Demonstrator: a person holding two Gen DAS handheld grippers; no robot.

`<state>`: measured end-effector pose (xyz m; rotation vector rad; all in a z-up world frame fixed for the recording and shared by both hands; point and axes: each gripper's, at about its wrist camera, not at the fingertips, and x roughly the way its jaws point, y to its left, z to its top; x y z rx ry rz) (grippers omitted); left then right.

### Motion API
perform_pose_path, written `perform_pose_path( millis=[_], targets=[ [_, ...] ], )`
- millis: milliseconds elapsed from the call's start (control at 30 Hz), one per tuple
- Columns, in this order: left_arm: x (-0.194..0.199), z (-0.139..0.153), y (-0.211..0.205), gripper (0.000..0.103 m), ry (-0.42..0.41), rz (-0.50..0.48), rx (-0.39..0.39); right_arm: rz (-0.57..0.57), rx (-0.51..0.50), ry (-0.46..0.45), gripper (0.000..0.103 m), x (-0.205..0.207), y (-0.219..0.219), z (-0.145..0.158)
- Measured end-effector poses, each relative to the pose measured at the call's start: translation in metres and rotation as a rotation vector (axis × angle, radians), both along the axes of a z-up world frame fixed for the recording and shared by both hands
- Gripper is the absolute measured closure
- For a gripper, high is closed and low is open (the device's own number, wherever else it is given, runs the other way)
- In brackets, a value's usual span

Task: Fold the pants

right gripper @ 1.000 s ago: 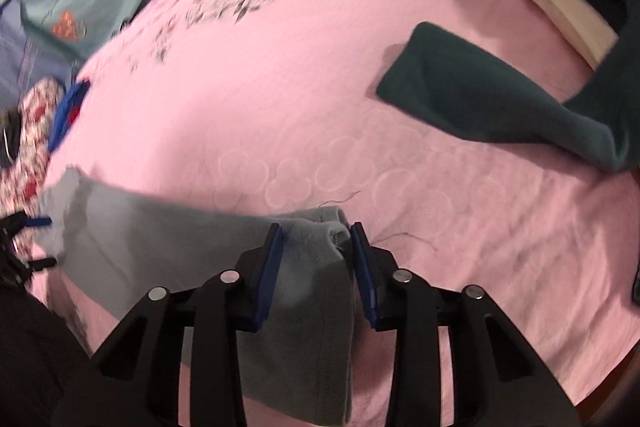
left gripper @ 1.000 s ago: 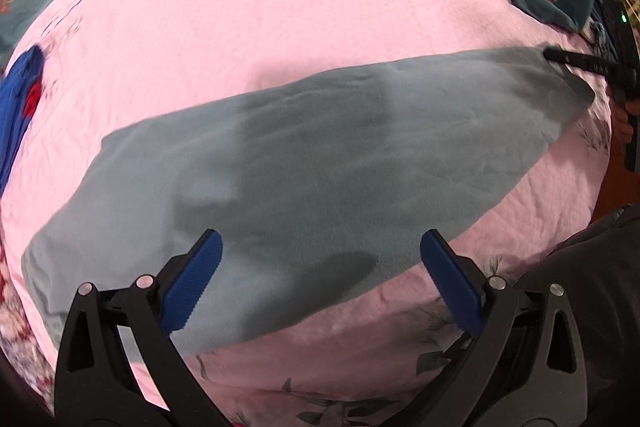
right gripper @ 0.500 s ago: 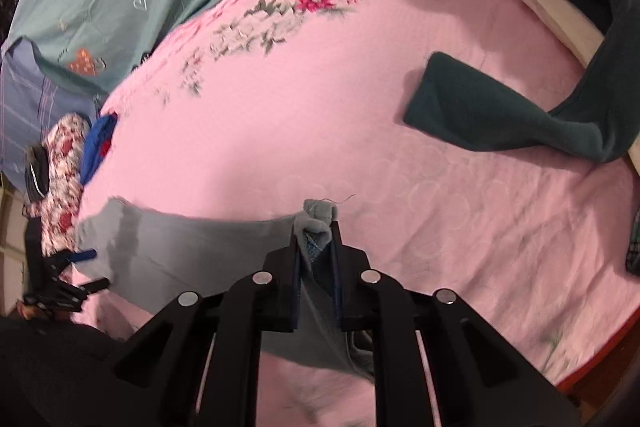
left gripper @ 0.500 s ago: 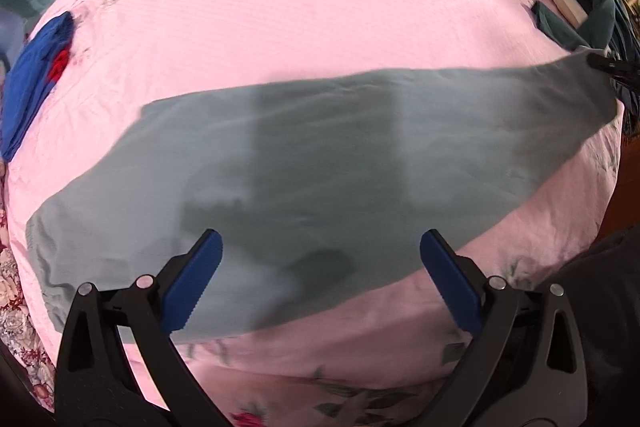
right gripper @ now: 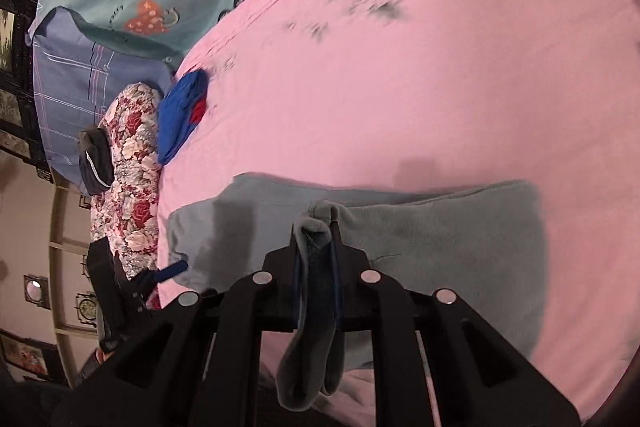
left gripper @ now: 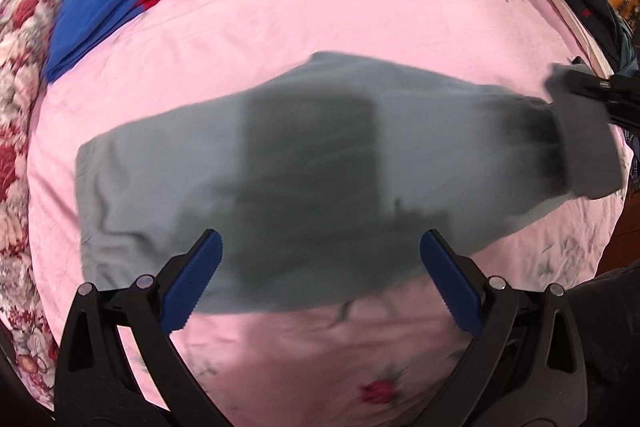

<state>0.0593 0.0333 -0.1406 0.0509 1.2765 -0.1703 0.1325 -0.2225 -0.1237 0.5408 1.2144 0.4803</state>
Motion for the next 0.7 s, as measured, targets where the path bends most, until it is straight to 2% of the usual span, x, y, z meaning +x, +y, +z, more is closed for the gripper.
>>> perform_pose_path(
  millis=[33,100,133,167,200,267,300,400,533,600,700],
  targets=[
    [-0.002,-0.001,0.007,0.002,0.003,0.003,-0.002,0.013,-0.001,0.013,0.091,0.003,0.013,-0.007],
    [-0.006,-0.001,0.016,0.002,0.004,0.004,-0.002,0.038,0.0,0.052,0.084,0.008,0.035,-0.024],
    [-0.007,-0.001,0.022,0.002,0.003,0.005,-0.003,0.042,-0.011,0.082,0.071,0.01,0.04,-0.031],
    [-0.008,-0.002,0.028,0.002,0.003,0.006,-0.003,0.033,-0.019,0.114,0.054,0.012,0.04,-0.034],
    [-0.008,-0.002,0.032,0.002,0.003,0.009,0.0,0.004,0.009,0.148,0.05,0.011,0.034,-0.035],
    [-0.008,-0.003,0.042,0.002,-0.003,0.024,-0.006,-0.029,0.141,0.127,0.05,0.005,0.015,-0.023],
    [-0.007,-0.003,0.046,0.002,-0.003,0.032,-0.015,-0.038,0.146,0.096,0.05,0.001,0.006,-0.014],
    [-0.003,-0.005,0.047,0.002,-0.009,0.037,-0.039,-0.036,0.016,-0.007,0.051,-0.011,-0.011,0.004],
    [0.004,-0.006,0.033,0.002,-0.021,0.008,-0.064,0.059,-0.131,-0.046,0.066,-0.024,-0.006,-0.002],
    [0.005,-0.007,0.026,0.002,-0.022,-0.006,-0.069,0.172,-0.203,-0.097,0.068,-0.033,0.017,-0.005],
    [0.003,-0.008,0.021,0.002,-0.018,-0.013,-0.069,0.38,-0.249,-0.161,0.068,-0.051,0.058,-0.009]
  ],
)
